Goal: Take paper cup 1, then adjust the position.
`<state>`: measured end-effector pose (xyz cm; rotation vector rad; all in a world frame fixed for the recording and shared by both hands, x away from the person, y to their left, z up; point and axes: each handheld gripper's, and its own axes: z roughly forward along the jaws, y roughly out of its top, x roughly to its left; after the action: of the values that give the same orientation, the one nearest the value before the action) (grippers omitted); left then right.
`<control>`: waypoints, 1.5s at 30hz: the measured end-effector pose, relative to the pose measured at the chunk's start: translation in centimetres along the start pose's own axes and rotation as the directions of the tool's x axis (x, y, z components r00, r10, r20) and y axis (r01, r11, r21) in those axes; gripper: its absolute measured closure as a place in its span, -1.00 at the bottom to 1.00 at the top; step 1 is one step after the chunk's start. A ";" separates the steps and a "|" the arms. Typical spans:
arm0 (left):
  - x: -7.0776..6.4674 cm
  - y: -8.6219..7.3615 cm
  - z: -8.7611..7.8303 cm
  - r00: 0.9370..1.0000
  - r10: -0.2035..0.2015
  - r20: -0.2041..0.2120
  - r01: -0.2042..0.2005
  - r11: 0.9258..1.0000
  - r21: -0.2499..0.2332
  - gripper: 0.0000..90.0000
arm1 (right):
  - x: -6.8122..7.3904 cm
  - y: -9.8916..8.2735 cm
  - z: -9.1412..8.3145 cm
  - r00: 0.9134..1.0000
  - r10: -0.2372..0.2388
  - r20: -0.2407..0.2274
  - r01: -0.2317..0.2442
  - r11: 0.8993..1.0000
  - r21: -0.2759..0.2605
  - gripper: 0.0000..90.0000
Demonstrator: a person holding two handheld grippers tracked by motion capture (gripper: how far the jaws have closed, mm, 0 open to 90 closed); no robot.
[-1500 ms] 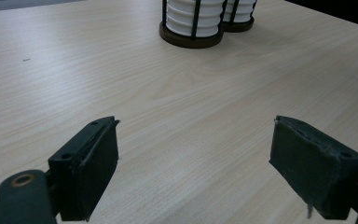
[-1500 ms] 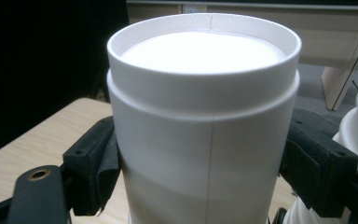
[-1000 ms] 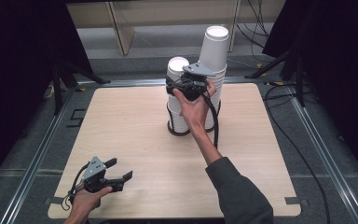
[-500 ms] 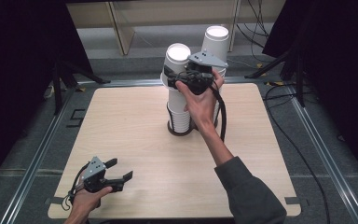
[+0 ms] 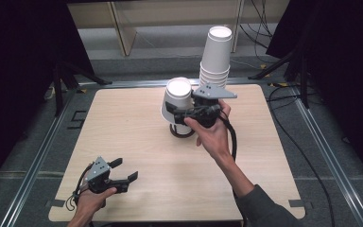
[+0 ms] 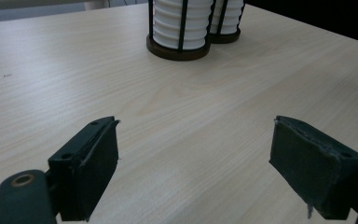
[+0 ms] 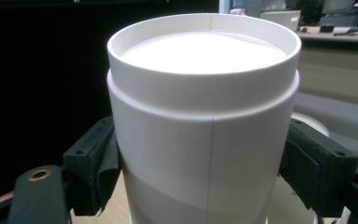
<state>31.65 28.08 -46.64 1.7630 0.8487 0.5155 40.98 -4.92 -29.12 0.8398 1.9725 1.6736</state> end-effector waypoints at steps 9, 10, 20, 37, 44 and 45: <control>-0.2 0.8 1.1 1.000 0.016 0.008 -0.015 0.999 -0.045 -0.67 | -0.3 -5.3 0.7 0.997 0.057 -0.050 -0.054 0.996 0.066 -0.55; -0.4 0.8 1.2 1.000 -0.013 0.015 0.014 0.998 -0.055 -0.67 | -0.2 -6.1 0.8 0.994 0.084 -0.068 -0.078 0.994 0.082 -0.55; -0.8 1.0 1.5 0.999 0.009 0.036 -0.006 0.996 -0.086 -0.67 | 0.4 -8.3 1.1 0.986 0.115 -0.122 -0.099 0.986 0.134 -0.55; -1.2 0.9 1.2 0.998 0.021 0.053 -0.017 0.998 -0.066 -0.67 | 1.4 -10.1 1.0 0.981 0.097 -0.168 -0.070 0.985 0.160 -0.55; -1.4 1.0 1.0 0.996 -0.010 0.089 0.018 0.996 -0.087 -0.67 | 2.1 -10.5 1.3 0.974 0.108 -0.198 -0.074 0.983 0.169 -0.55; -1.5 1.1 1.0 0.995 -0.013 0.099 0.023 0.995 -0.096 -0.67 | 2.3 -10.6 1.4 0.971 0.119 -0.209 -0.083 0.981 0.174 -0.55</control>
<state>31.70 26.14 -45.90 1.6767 0.7580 0.4475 38.39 -3.32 -39.60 0.8585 2.2775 1.7445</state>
